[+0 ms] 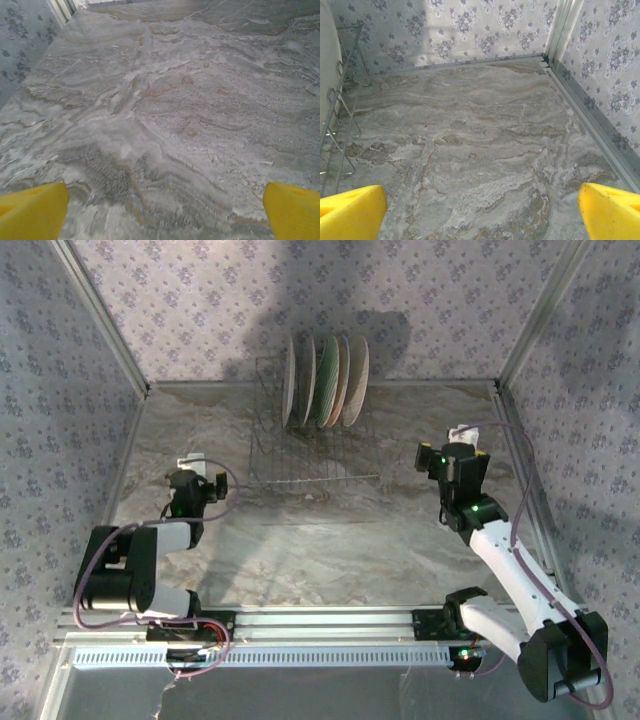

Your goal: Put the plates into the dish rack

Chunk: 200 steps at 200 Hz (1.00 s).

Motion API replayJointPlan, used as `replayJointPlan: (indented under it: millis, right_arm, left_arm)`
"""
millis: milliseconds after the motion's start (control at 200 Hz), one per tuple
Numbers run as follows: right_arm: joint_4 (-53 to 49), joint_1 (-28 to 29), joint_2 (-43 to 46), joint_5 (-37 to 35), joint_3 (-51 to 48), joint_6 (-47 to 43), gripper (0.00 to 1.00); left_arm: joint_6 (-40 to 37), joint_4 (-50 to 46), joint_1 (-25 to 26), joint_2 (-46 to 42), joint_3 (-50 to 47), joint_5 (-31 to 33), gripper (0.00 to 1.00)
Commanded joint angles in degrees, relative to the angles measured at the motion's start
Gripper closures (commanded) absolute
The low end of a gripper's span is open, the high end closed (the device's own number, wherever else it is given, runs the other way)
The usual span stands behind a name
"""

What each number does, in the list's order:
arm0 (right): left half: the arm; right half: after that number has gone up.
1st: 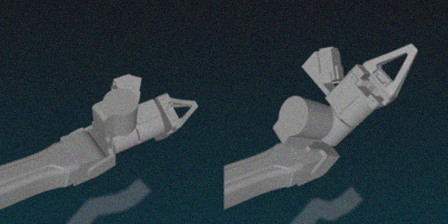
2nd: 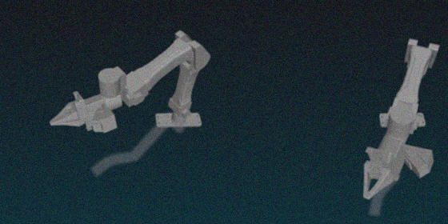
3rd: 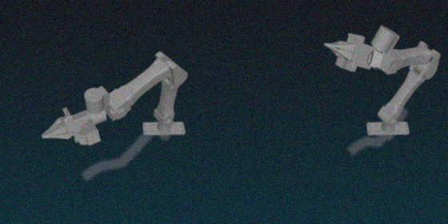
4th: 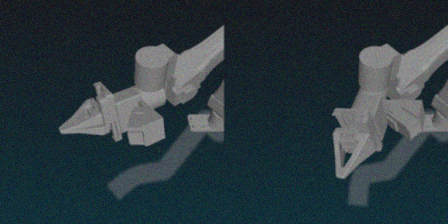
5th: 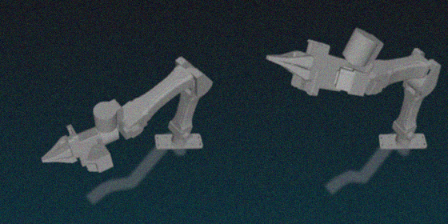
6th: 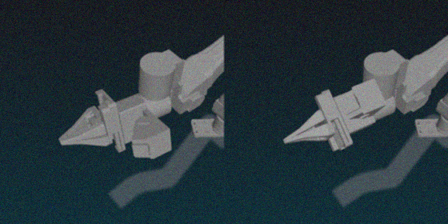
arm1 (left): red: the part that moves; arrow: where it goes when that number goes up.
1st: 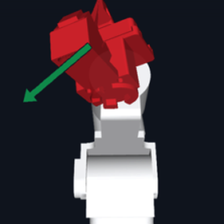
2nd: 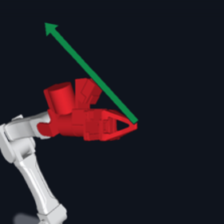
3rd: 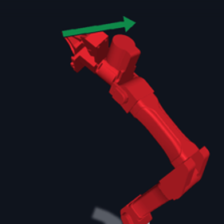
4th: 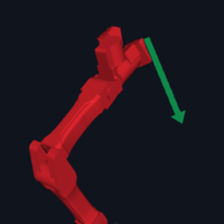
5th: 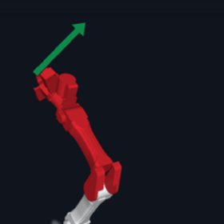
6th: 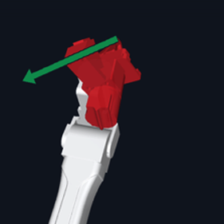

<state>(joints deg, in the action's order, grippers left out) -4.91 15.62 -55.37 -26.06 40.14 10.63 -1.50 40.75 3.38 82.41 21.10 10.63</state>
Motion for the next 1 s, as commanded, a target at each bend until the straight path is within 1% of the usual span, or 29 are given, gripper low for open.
replayJointPlan:
  millis: [0, 55, 90, 135, 190, 245, 305, 385, 430, 475, 525, 575, 685, 770, 820, 919, 994]
  right_arm:
    - [5.46, -0.40, 2.55, -0.12, -3.77, -1.22, 0.00]
    - [7.18, -0.43, 3.46, 0.71, -5.22, -3.51, 0.00]
    - [7.63, -0.48, 3.74, 0.93, -5.70, -4.14, 0.00]
    - [7.46, -0.76, 3.87, 1.11, -5.99, -4.13, 0.00]
    - [7.37, -1.07, 3.83, 1.79, -6.48, -3.52, 0.00]
    - [11.05, -1.52, 4.08, 3.34, -8.47, -4.38, 0.00]
    - [18.82, -2.35, 4.48, 5.87, -12.29, -5.54, 0.00]
    - [27.84, -4.58, 4.65, 11.08, -17.02, -6.63, 0.00]
    - [29.41, -5.89, 4.25, 12.75, -18.02, -7.24, 0.00]
    - [27.70, -6.96, 3.60, 14.18, -17.52, -8.94, 0.00]
    - [25.60, -7.89, 2.50, 14.12, -16.77, -10.17, 0.00]
    - [25.74, -8.72, 1.25, 14.30, -16.99, -11.08, 0.00]
    - [30.82, -10.89, -2.30, 17.94, -19.00, -14.19, 0.00]
    - [33.86, -11.77, -6.28, 18.71, -19.53, -16.52, 0.00]
    - [35.21, -12.38, -8.53, 19.66, -19.60, -16.40, 0.00]
    - [41.61, -14.00, -13.15, 22.57, -20.63, -14.42, 0.00]
    - [43.11, -14.35, -16.16, 24.05, -20.26, -15.14, 0.00]
  left_arm:
    - [0.23, 3.29, -1.65, 2.05, 2.40, -6.47, 0.01]
    - [0.50, 4.36, -3.15, 4.36, 2.87, -10.24, 0.01]
    - [1.81, 6.89, -4.23, 5.72, 2.37, -10.98, 0.00]
    - [3.04, 6.12, -5.58, 5.66, 2.63, -12.22, 0.01]
    - [3.00, 5.99, -5.71, 5.57, 2.63, -12.29, 0.01]
    - [3.00, 5.83, -5.67, 5.57, 2.71, -12.22, 0.01]
    - [2.92, 5.83, -5.62, 5.62, 2.67, -12.22, 0.01]
    - [2.92, 5.79, -5.58, 5.58, 2.71, -12.07, 0.00]
    - [2.99, 5.83, -5.57, 5.63, 2.67, -12.12, 0.01]
    - [2.96, 5.88, -5.60, 5.62, 2.64, -11.95, 0.01]
    - [2.97, 5.92, -5.49, 5.62, 2.64, -11.95, 0.01]
    - [2.98, 5.87, -5.51, 5.59, 2.63, -11.95, 0.01]
    - [2.92, 5.92, -5.52, 5.57, 2.63, -11.95, 0.01]
    - [2.95, 5.91, -5.53, 5.61, 2.67, -11.97, 0.01]
    - [2.95, 5.92, -5.49, 5.65, 2.63, -11.97, 0.00]
    - [2.88, 5.91, -5.49, 5.60, 2.63, -11.91, 0.01]
    - [2.95, 5.92, -5.53, 5.64, 2.65, -11.91, 0.00]
